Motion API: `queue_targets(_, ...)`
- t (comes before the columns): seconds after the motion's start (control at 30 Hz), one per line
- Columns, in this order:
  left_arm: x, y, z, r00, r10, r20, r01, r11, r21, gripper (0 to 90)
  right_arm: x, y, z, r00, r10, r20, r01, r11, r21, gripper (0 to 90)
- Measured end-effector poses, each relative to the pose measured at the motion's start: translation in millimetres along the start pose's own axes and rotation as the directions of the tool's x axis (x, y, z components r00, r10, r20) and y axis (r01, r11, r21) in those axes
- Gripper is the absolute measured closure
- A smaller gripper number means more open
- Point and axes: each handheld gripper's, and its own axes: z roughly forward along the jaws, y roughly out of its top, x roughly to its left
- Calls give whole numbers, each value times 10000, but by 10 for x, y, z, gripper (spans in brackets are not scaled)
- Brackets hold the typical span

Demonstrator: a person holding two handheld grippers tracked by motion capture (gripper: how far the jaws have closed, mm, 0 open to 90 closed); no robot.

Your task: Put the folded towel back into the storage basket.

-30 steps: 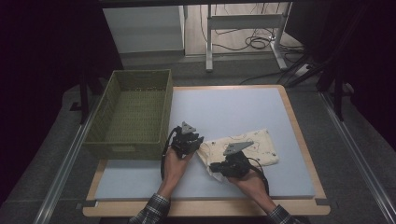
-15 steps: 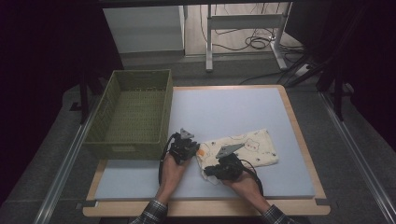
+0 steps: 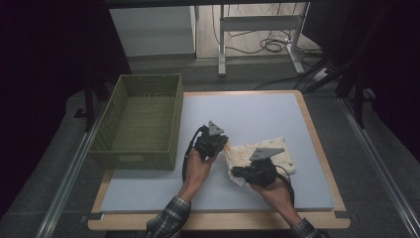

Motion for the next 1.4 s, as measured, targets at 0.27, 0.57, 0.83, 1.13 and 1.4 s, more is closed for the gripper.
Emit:
queue_targets(0.27, -201, 209, 351, 9972, 294, 681, -282, 9994, -194, 867, -260, -207, -347, 9946, 748, 717, -716, 9964, -460, 845)
queue_targets(0.57, -407, 416, 679, 9900, 625, 1261, -613, 9980, -141, 862, -492, -389, -663, 9799, 1299, 1511, -1204, 9902, -707, 844)
queue_targets(0.83, -615, 611, 964, 9833, 1016, 1511, -1042, 9945, 89, 858, -669, -526, -867, 9625, 1779, 2047, -1663, 9834, -726, 844)
queue_targets(1.13, -740, 662, 1229, 9833, 971, 1540, -1045, 9937, 405, 853, -817, -647, -940, 9481, 2193, 2303, -2065, 9753, -787, 837)
queue_targets(1.4, -731, 698, 1269, 9836, 617, 1697, -658, 9977, 187, 636, -880, -689, -1019, 9380, 2270, 2618, -2124, 9736, -833, 772)
